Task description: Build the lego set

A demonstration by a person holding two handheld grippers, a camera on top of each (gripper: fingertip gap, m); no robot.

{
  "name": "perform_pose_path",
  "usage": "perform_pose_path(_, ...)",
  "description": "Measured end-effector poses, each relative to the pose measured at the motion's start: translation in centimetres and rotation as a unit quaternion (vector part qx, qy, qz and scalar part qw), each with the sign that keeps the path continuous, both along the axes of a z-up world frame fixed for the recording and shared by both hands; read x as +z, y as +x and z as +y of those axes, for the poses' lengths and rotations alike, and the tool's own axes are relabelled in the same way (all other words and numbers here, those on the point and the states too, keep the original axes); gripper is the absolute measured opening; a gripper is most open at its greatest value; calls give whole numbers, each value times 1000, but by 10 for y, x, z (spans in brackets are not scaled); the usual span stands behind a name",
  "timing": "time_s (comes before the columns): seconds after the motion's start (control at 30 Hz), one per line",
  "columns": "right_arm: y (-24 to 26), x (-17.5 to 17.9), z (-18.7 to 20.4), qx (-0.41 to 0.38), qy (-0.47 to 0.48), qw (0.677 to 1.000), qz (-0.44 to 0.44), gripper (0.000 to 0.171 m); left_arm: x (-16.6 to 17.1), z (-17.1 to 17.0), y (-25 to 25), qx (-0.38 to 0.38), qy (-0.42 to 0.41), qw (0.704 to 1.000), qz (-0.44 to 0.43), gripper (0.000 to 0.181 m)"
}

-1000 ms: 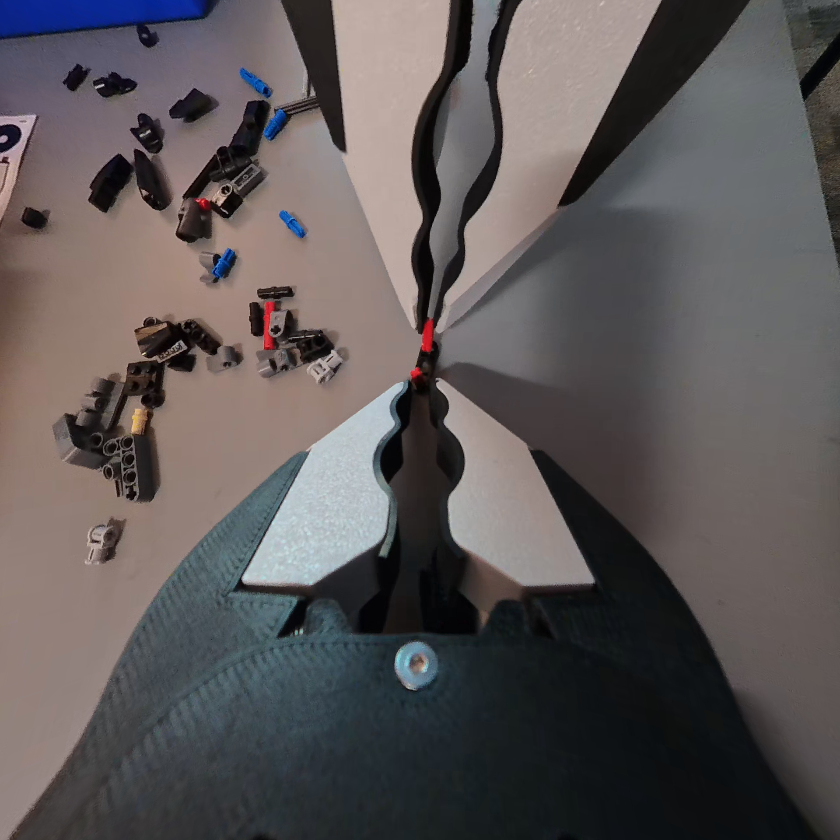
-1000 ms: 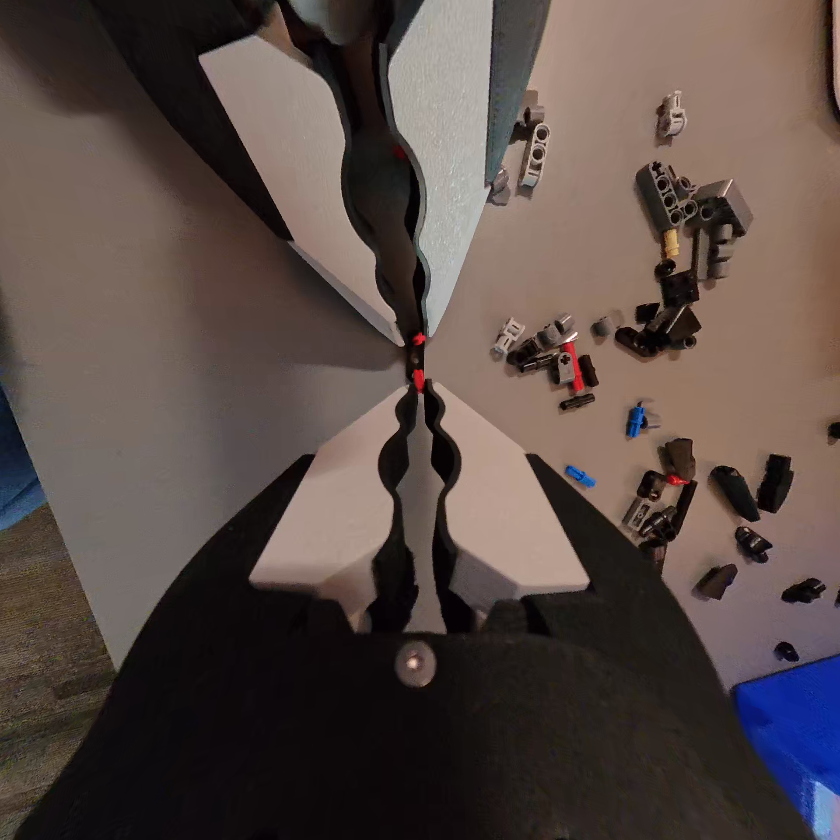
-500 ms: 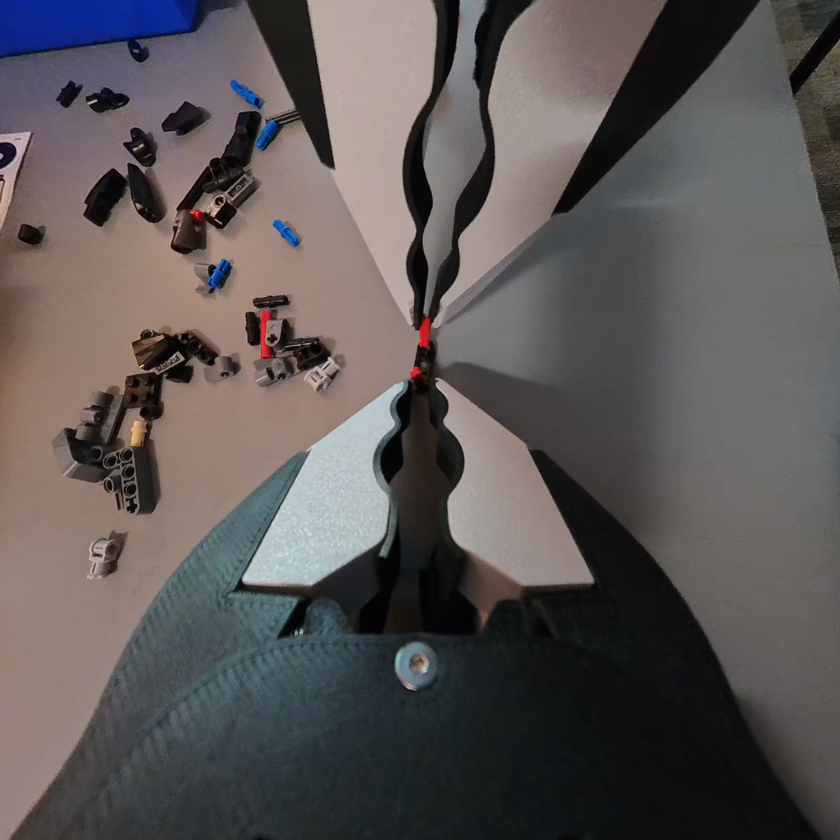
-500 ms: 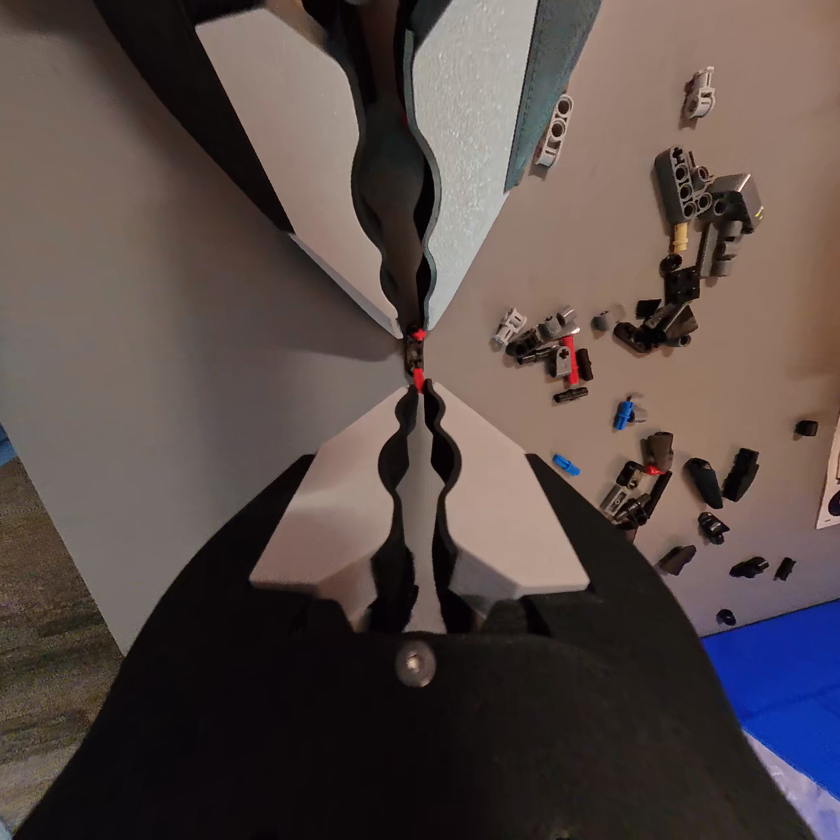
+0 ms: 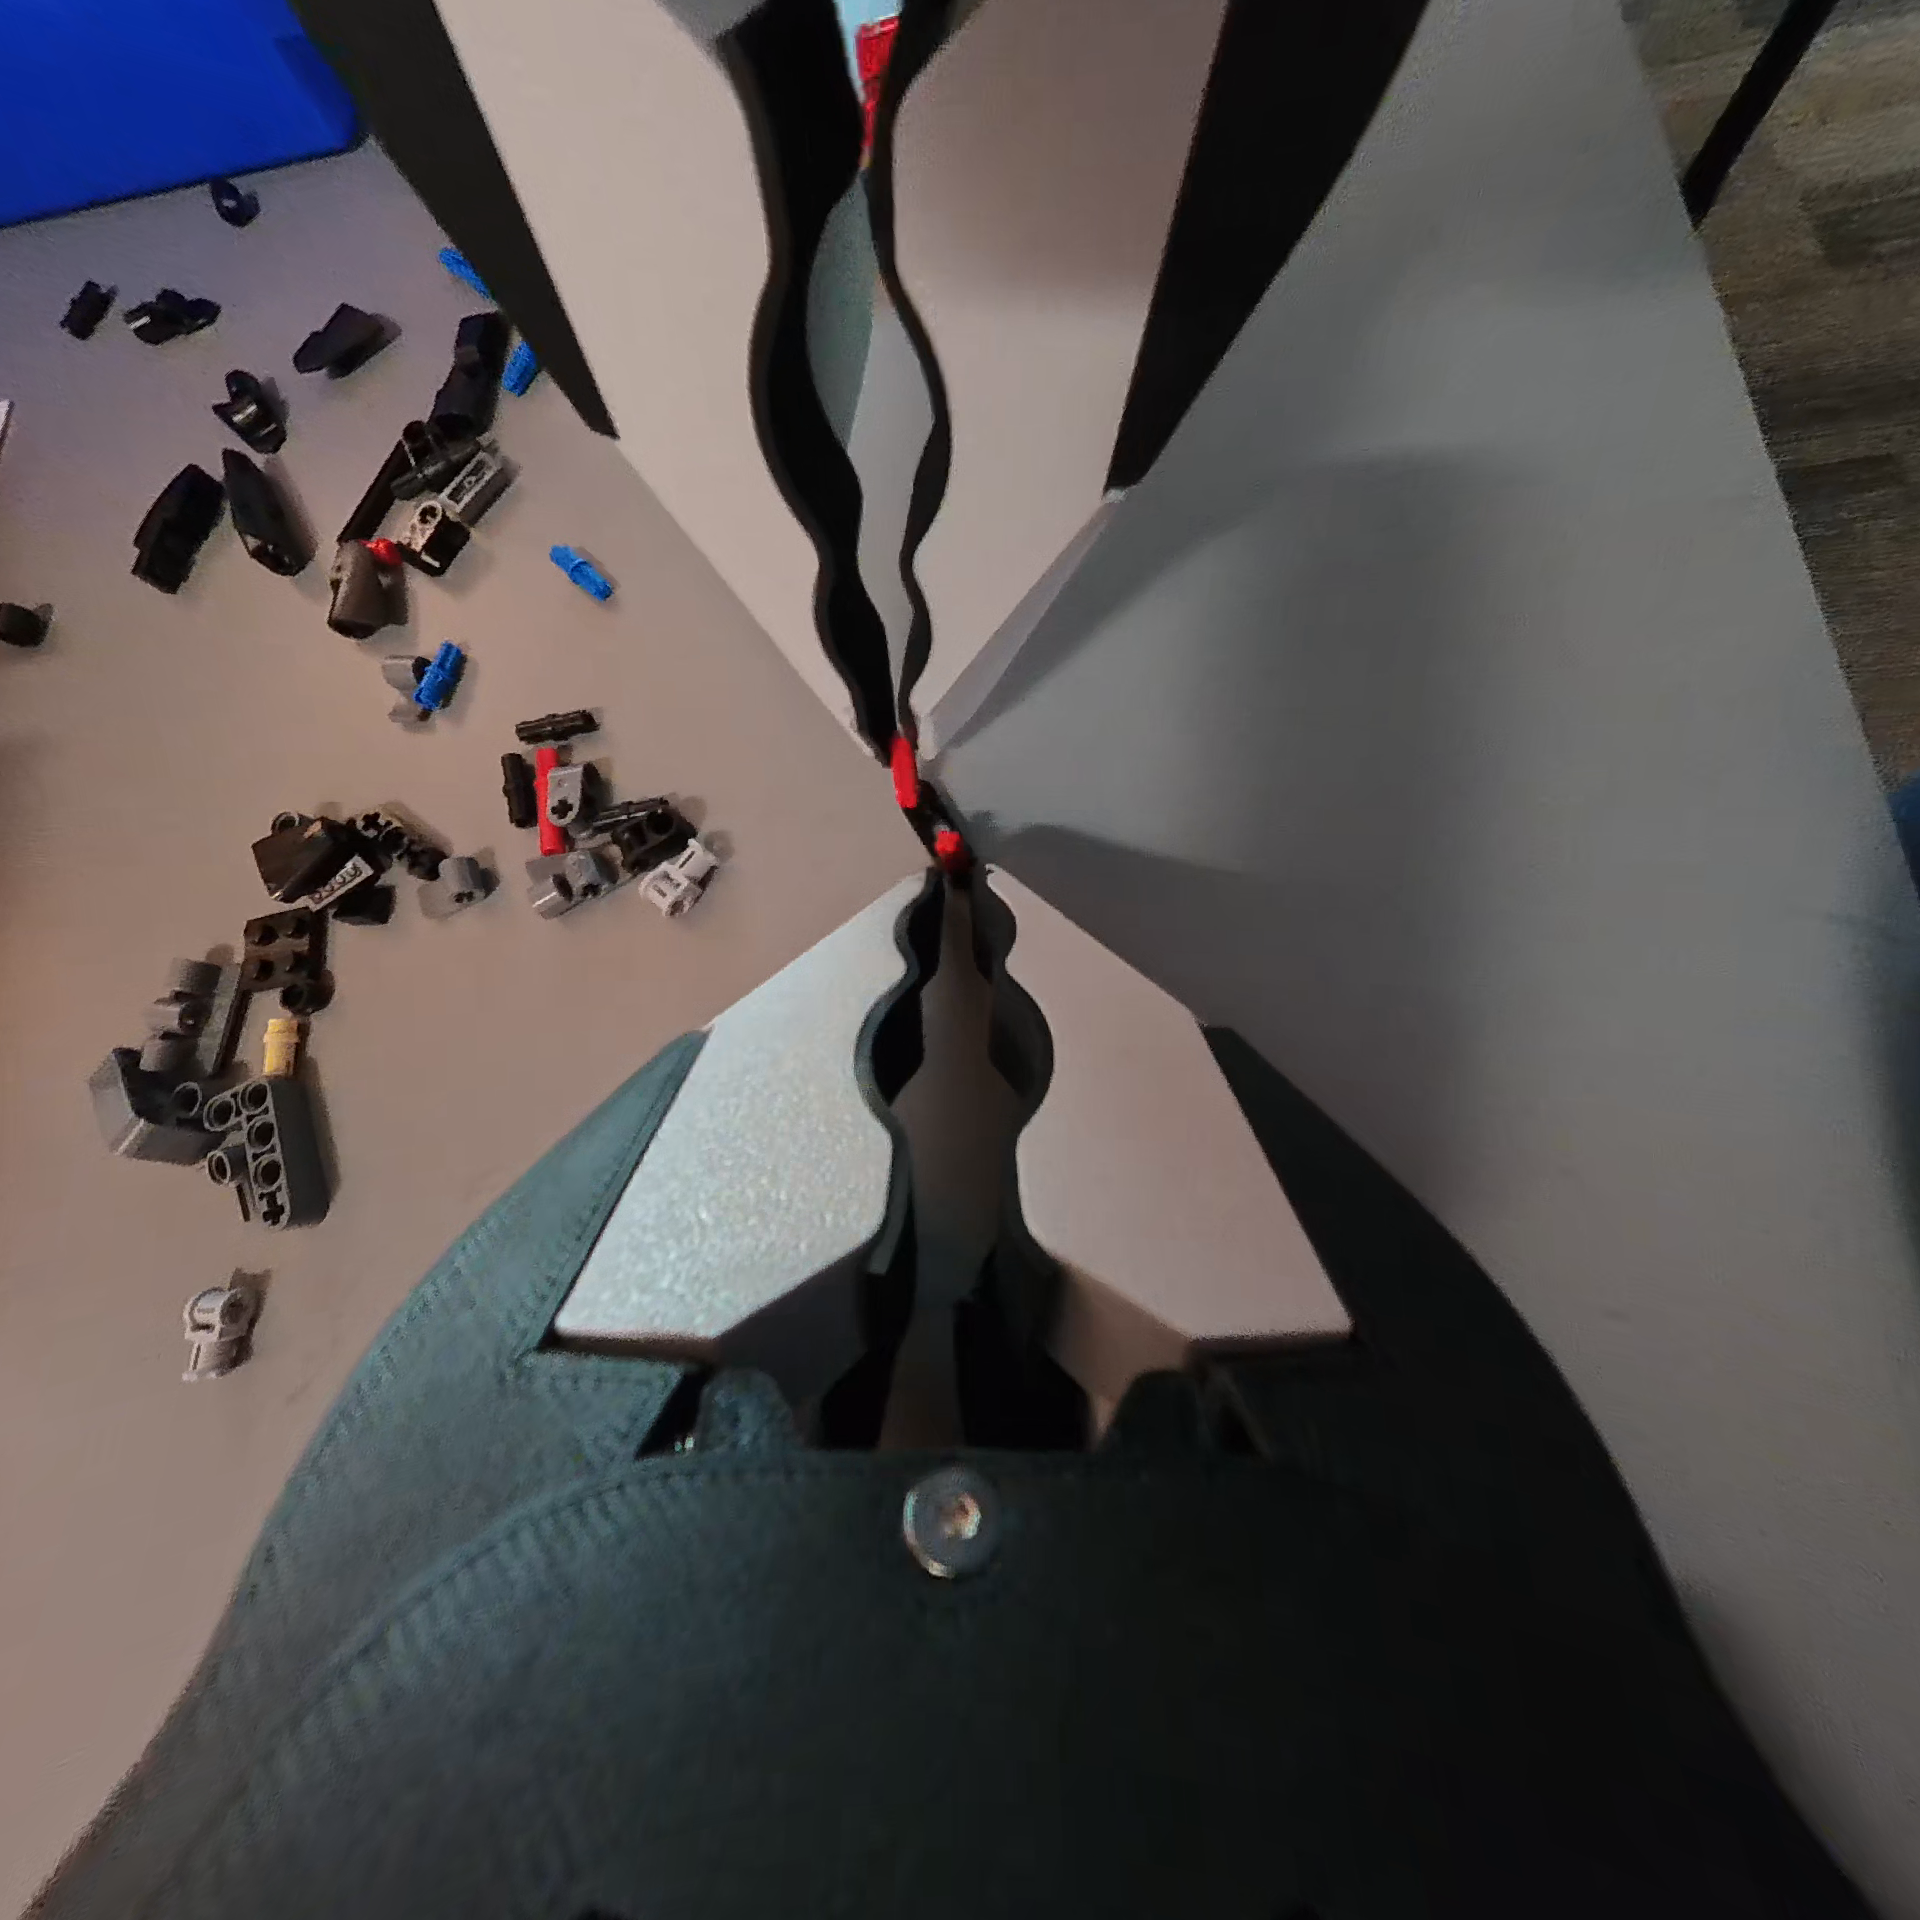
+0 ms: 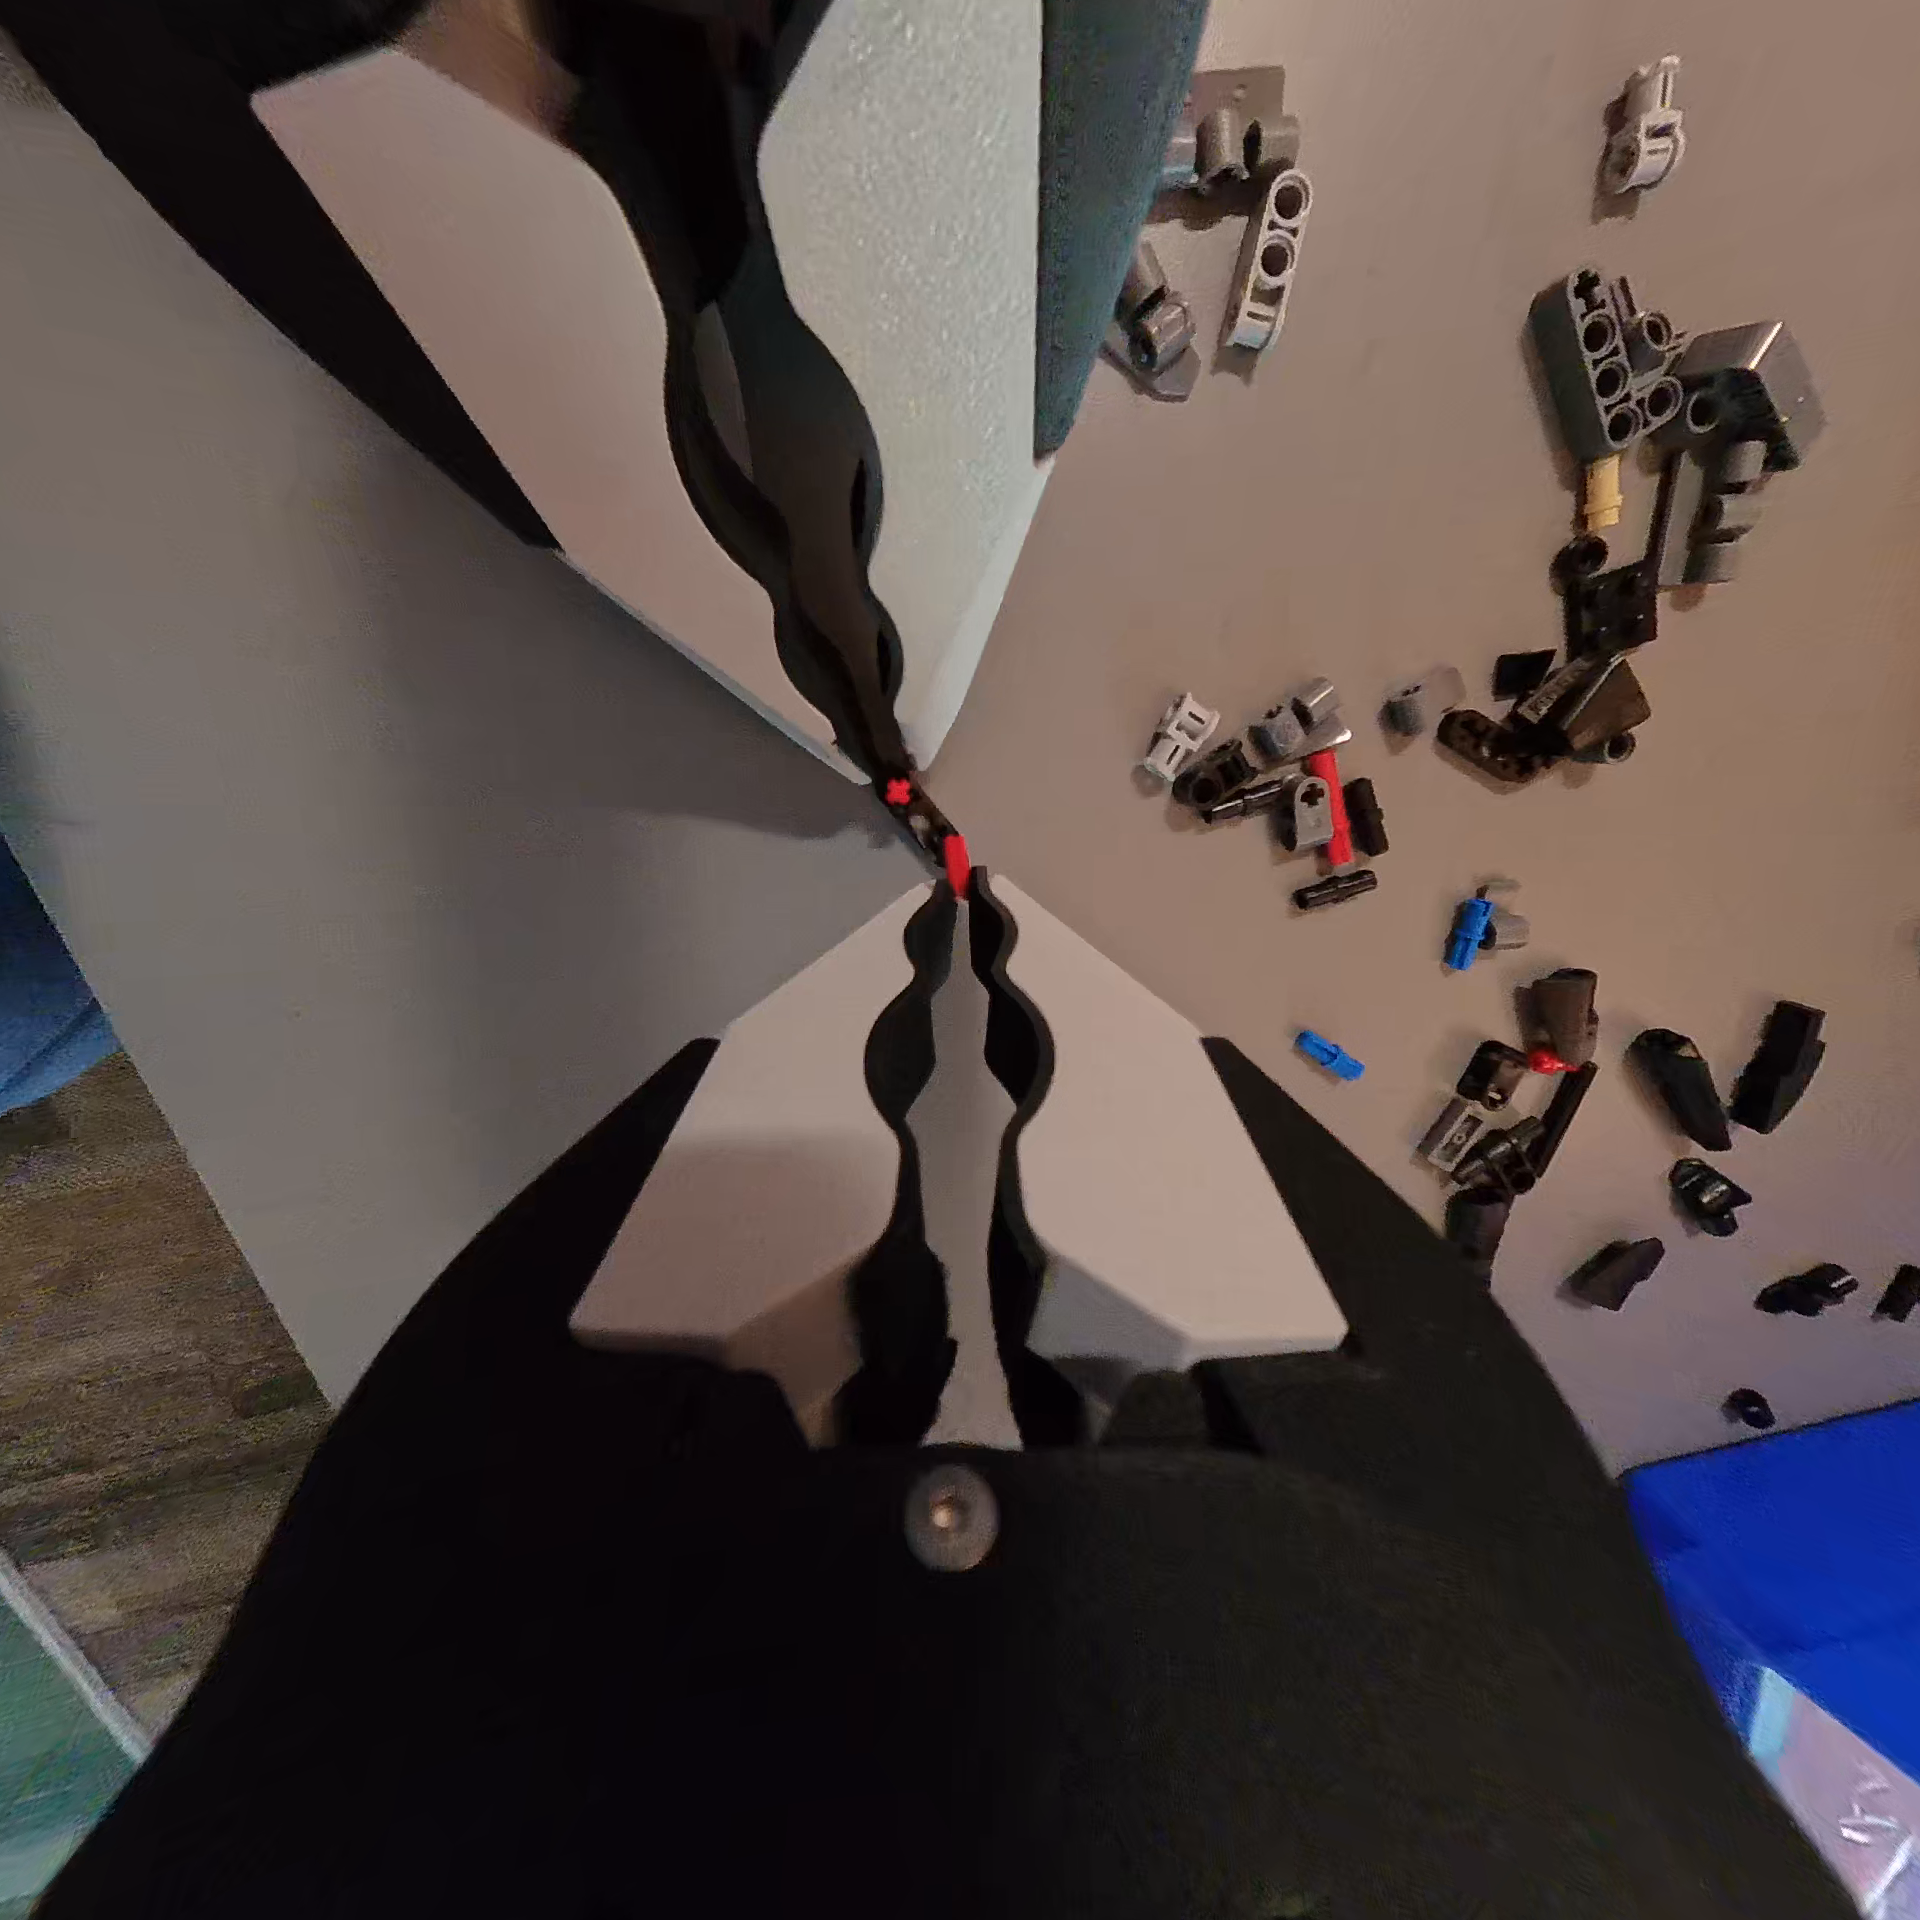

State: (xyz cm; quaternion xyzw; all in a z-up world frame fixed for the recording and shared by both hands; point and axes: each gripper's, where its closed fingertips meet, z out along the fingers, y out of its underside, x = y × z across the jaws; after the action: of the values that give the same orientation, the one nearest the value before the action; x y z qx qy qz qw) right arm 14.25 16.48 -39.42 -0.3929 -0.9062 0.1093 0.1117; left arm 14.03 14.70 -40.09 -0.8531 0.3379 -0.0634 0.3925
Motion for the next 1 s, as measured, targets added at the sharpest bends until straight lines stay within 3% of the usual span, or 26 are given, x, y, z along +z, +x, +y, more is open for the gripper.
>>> perform_pose_path(0.5,5,1,0,-29,13,999,-18,0,10,-11,1,-13,31,999,13,7)
perform_pose_path(1.0,3,-1,0,-32,84,995,-47,0,17,-43,-19,2,41,999,25,6)
